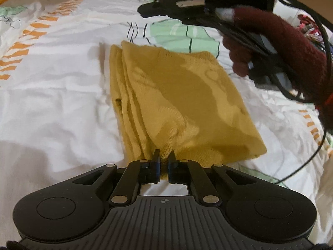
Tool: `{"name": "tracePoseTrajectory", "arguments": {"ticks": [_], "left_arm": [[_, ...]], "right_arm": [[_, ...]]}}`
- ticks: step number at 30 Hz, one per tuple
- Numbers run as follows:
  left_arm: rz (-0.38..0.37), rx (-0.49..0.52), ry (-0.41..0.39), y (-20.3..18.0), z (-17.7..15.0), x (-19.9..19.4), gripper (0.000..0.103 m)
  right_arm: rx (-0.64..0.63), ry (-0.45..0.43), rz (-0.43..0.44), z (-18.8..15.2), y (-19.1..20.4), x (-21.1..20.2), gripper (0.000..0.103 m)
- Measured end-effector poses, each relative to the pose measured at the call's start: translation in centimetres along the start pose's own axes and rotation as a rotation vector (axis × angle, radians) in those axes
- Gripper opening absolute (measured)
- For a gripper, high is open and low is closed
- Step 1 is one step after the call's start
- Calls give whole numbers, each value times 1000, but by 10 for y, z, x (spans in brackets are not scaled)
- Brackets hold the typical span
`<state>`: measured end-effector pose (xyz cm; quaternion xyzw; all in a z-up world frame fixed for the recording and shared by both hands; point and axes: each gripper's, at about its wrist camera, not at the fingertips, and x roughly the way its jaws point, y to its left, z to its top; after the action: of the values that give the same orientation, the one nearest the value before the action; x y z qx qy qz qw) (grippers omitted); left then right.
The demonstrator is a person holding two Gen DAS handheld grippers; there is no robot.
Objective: Fold small clothes
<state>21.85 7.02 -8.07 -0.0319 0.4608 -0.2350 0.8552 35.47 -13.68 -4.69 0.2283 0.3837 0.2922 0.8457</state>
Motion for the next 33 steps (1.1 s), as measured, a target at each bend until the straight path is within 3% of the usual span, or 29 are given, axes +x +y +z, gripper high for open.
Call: {"name": "tracePoseTrajectory", "arguments": {"ticks": [7,10,15,17,22,25,29,33], "left_arm": [[-11,-31,-2,7,-1,-7,6],[-5,-60,-4,12,-5,-9,5],[18,-100,-20,20,-6,-11,5],[31,-104,-20,21,-8,-10,5],[57,-80,-21,15,-8,-8,6],[106,-86,-69,10,-5,-23,8],[209,-5,-208,-10,7,-52,9],[170,39,-209,-24,29,-43,10]], "right_arm": [[-55,7,-97,-29,-11,-37,21],[-74,-2,-170,-46,-24,-64,49],[-46,-38,-255,-75,-48,-112,55],[-30,-48,-274,-84,-54,-125,65],[-30,-68,-306,-97,-61,-141,77],[-52,-86,-313,-98,-58,-143,77],[-70,-107,-296,-98,-55,-147,81],[-65,-119,-282,-98,-54,-150,81]]}}
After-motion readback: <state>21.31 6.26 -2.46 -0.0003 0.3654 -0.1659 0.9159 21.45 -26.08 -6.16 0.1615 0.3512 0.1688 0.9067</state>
